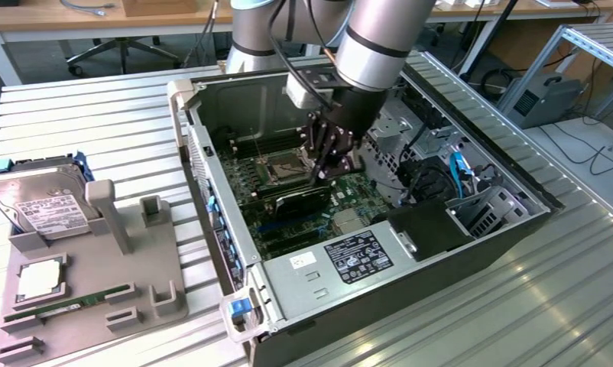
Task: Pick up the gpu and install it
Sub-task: 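Insert the gpu into the slot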
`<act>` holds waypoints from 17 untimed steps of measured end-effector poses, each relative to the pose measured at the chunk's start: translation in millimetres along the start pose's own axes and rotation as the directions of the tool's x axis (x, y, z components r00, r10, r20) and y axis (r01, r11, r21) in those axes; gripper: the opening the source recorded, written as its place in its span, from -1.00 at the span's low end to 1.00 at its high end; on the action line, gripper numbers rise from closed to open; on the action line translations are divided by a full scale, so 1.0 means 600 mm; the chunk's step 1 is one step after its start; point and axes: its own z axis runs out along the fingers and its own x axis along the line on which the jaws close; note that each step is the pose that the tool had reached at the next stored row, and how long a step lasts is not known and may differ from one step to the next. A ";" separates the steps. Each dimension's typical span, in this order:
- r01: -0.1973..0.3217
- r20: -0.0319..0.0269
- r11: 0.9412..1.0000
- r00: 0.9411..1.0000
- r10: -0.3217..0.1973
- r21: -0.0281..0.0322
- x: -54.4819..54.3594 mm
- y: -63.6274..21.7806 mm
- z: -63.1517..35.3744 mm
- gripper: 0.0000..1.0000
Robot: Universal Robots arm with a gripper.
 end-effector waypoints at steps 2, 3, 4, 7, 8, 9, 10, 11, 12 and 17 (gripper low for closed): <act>-0.001 0.001 1.000 1.000 0.001 0.029 0.000 0.000 0.000 -0.79; -0.002 0.001 0.999 1.000 0.002 0.041 0.000 0.000 0.001 -0.79; -0.002 0.001 0.998 1.000 0.002 0.056 0.000 0.000 0.001 -0.79; -0.004 0.003 0.994 1.000 0.004 0.106 0.000 0.000 0.001 -0.79; -0.005 0.003 0.993 1.000 0.005 0.118 0.000 0.000 0.002 -0.79; -0.005 0.004 0.992 1.000 0.005 0.124 0.000 0.000 0.002 -0.79; -0.005 0.004 0.992 1.000 0.005 0.124 0.000 0.000 0.002 -0.79; -0.005 0.004 0.992 1.000 0.005 0.124 0.000 0.000 0.002 -0.79; -0.005 0.003 0.992 1.000 0.005 0.124 0.000 0.000 0.002 -0.79; -0.005 0.003 0.992 1.000 0.005 0.124 0.000 0.000 0.002 -0.79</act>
